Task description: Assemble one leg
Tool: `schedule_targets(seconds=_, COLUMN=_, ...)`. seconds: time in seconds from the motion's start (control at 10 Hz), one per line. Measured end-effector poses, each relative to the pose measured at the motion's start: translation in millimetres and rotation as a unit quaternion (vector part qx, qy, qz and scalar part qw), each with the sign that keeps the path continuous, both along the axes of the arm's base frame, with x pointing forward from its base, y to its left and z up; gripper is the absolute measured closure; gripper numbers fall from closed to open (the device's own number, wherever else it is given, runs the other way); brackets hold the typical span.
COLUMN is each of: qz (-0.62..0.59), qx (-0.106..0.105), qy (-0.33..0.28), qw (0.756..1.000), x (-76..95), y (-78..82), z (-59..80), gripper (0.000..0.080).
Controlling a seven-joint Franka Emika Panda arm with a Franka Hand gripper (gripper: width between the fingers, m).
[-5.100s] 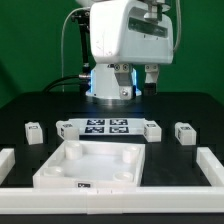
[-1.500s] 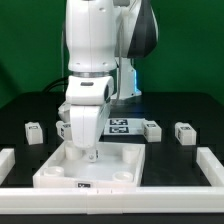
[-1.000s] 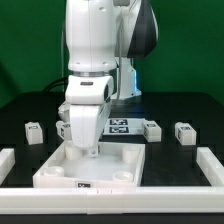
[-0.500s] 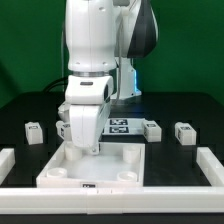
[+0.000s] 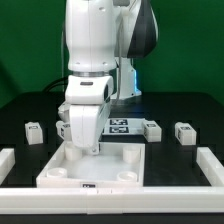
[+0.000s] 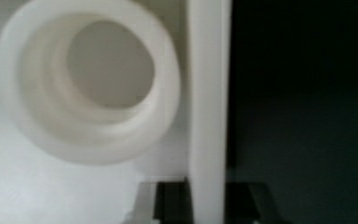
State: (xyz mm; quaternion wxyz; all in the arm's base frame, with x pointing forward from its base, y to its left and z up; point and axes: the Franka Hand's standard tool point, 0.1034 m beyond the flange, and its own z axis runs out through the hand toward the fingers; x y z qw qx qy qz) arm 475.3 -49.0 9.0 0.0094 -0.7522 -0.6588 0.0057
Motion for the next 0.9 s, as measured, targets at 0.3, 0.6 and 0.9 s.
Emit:
schedule_targets(seconds=0.3, qz=0.04, qx=0.002, qy=-0.004, qw=0.999, x=9.8, y=37.9, z=-0.3, gripper=0.0741)
schedule_targets(seconds=0.6, qz=0.066, qx=0.006, qy=0.002, qw=0.998, x=18.2, y=68.3, z=-0.1, gripper=0.0741)
schedule_targets(seconds=0.9, qz=0.058, qx=0.007, qy=0.004, qw=0.998, x=18.2, y=80.7, z=0.2, gripper=0.0741)
